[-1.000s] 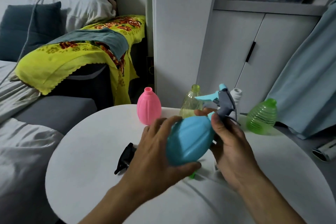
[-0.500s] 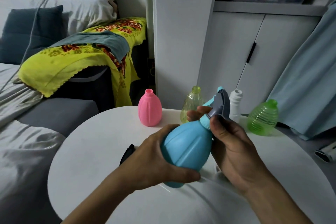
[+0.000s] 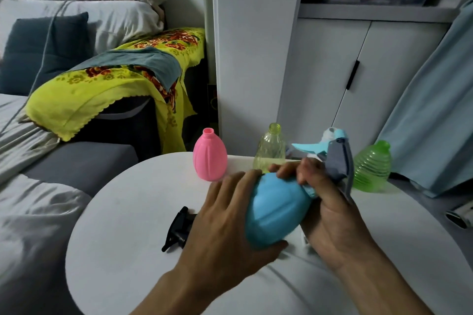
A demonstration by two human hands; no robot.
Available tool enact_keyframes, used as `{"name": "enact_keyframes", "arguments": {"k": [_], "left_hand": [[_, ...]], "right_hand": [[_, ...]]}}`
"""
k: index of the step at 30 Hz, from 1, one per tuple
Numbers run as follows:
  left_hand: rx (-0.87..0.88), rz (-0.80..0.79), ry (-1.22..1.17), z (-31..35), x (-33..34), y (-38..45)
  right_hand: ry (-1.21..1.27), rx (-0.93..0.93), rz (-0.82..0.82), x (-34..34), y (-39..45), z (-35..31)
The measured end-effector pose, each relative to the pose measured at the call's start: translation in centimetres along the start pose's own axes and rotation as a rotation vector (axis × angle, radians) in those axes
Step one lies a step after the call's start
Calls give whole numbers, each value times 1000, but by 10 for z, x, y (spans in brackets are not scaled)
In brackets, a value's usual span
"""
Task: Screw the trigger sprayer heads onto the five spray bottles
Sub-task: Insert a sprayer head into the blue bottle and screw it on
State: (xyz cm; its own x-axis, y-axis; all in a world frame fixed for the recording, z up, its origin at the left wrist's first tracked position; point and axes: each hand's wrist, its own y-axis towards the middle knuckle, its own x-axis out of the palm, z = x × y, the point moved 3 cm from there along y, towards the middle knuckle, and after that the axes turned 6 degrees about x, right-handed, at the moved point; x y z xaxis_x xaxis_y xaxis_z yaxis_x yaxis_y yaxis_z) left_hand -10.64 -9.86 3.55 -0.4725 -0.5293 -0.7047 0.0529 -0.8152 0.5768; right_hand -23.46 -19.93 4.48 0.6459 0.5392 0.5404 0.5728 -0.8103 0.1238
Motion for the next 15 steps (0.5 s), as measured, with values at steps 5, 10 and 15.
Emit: {"name": "enact_keyframes", "arguments": {"k": [5,10,15], "left_hand": [[-167,-246,-475,-1,1,5],[-145,-203,-409,4,5,5],[-168,-155,-293,10,13,-3]], "right_hand": [[-34,7,-46,-3,-5,-12],[-158,-18,125,-2,-2,-10],[-251,-84,203,-6,-3,-8]]}}
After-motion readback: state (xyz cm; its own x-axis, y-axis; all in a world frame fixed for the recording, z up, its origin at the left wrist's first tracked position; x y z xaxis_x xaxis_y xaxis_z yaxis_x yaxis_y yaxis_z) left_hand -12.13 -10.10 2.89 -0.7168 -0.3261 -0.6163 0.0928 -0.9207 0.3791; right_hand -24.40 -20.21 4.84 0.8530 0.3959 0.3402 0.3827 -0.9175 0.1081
